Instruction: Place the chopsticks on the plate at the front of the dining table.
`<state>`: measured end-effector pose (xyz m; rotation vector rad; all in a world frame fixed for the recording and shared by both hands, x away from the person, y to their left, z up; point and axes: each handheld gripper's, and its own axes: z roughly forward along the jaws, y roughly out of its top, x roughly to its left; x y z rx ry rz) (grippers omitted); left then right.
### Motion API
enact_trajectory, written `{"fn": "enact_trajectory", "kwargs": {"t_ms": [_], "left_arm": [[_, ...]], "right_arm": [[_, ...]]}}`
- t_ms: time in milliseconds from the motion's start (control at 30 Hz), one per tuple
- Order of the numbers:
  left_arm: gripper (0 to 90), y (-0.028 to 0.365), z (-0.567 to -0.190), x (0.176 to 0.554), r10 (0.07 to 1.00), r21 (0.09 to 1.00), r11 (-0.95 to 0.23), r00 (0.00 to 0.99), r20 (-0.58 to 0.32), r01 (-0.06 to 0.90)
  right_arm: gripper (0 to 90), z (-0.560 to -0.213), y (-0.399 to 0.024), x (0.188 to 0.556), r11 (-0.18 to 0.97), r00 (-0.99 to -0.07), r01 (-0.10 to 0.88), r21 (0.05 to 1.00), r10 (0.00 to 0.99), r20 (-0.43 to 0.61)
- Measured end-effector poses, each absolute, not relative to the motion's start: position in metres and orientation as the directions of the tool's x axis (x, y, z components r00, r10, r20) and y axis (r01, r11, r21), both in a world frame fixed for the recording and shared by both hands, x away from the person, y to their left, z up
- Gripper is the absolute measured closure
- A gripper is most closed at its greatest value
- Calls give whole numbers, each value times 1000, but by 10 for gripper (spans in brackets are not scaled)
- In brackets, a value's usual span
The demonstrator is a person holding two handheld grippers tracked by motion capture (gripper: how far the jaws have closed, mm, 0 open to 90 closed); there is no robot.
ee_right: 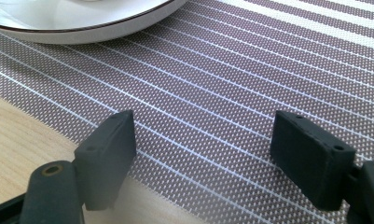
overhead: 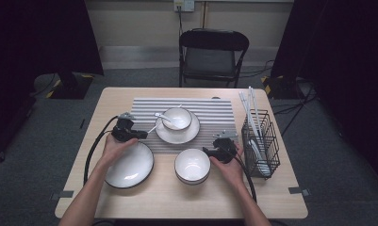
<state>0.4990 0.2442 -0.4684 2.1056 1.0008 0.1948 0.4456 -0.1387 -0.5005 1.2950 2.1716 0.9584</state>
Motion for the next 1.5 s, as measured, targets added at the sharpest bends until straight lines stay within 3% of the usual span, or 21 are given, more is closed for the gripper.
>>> {"fn": "enact_trajectory", "kwargs": {"t_ms": [633, 1200, 1500], "left_arm": [[849, 230, -471, 502, 725, 723, -353, 662, -191, 594], [824, 231, -473, 503, 696, 720, -327, 672, -255, 612], [756, 234, -470, 501, 687, 731, -325, 681, -254, 600]], "right_arm": [[217, -501, -139, 446, 323, -468, 583, 746, 884, -17], [218, -501, -139, 446, 322, -467, 583, 746, 884, -16], [217, -501, -139, 446, 322, -467, 583, 746, 884, -16]]}}
